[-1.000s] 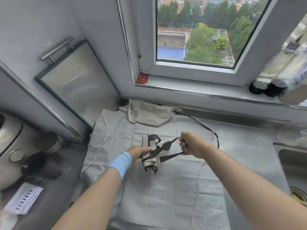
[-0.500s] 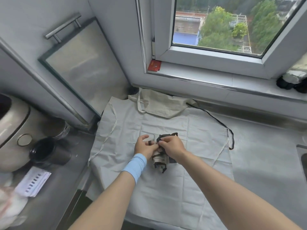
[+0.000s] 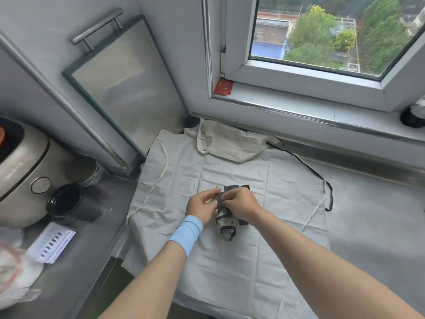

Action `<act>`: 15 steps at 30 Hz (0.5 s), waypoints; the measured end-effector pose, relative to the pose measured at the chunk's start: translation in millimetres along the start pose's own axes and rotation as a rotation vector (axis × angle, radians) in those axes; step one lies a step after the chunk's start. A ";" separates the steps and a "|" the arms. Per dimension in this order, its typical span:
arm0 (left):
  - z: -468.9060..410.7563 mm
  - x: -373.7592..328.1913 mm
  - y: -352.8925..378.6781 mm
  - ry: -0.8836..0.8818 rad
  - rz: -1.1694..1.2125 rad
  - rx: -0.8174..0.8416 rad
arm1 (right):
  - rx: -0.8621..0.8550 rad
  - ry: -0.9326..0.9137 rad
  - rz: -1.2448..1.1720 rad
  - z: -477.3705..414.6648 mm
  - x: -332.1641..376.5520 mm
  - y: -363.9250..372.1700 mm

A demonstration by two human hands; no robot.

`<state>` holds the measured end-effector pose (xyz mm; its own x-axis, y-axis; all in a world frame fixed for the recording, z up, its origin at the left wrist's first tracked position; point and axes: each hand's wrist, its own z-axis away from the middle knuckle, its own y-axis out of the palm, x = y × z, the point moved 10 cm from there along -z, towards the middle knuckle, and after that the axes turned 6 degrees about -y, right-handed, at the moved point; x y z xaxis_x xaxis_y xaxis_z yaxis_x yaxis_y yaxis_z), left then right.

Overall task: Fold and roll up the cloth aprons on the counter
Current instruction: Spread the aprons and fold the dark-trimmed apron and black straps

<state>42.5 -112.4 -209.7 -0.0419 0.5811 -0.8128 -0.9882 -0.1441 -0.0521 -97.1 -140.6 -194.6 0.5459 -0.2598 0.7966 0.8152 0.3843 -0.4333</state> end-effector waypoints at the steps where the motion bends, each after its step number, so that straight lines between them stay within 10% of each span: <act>1: -0.5 -3.4 0.9 0.012 -0.045 -0.003 | 0.030 0.024 -0.073 1.0 -1.3 3.9; 8: 8.4 -36.1 5.4 0.179 -0.428 -0.108 | -0.014 0.084 -0.167 0.3 -8.5 -2.8; 15: 8.8 -30.4 -10.0 0.061 -0.259 -0.145 | -0.203 0.050 -0.117 5.4 -16.1 -28.0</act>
<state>52.3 -121.6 -179.3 0.2223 0.5646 -0.7949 -0.9331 -0.1131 -0.3412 -129.8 -142.5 -193.0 0.4501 -0.3375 0.8267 0.8929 0.1642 -0.4192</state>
